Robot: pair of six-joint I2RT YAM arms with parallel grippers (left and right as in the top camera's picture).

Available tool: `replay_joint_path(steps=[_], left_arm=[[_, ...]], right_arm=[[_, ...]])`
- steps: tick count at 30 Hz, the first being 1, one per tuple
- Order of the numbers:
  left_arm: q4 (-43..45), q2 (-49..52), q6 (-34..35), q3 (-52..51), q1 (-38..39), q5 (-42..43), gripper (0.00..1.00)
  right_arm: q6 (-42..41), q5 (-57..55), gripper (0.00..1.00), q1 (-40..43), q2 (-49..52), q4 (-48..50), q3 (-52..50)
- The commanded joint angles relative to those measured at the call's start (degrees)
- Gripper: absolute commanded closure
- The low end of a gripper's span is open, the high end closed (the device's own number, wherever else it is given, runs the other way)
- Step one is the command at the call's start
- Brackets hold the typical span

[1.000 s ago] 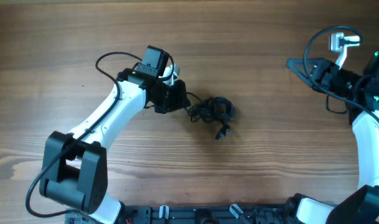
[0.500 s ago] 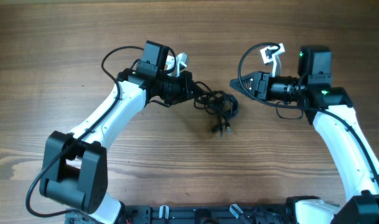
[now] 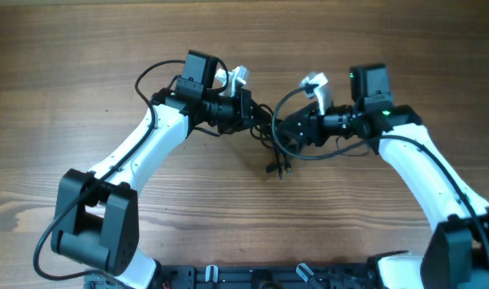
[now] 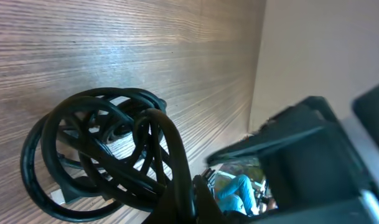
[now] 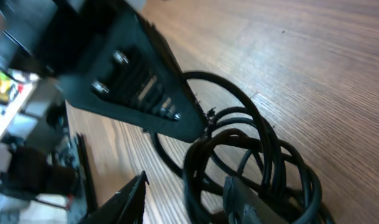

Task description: Untangle cables

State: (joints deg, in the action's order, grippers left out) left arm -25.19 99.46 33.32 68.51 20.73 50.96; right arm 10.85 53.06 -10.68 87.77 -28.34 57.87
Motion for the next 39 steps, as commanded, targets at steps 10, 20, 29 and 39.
replay_joint_path(steps=[10,20,29,39], left_arm=[[0.37,-0.02,-0.33,0.07,-0.02,3.67,0.96],[-3.85,-0.02,-2.03,0.07,-0.02,-5.53,0.96],[-13.55,-0.02,-2.01,0.07,-0.02,-23.69,0.96],[-17.27,1.60,-2.91,0.07,0.61,-26.77,0.96]], right_arm=[[9.99,-1.22,0.77,-4.15,6.38,0.52,0.61],[1.31,4.98,0.96,-1.03,3.13,1.70,1.68],[-2.29,29.40,0.96,12.85,-4.94,2.01,1.92],[-11.80,35.19,0.96,17.73,-4.94,9.46,1.90]])
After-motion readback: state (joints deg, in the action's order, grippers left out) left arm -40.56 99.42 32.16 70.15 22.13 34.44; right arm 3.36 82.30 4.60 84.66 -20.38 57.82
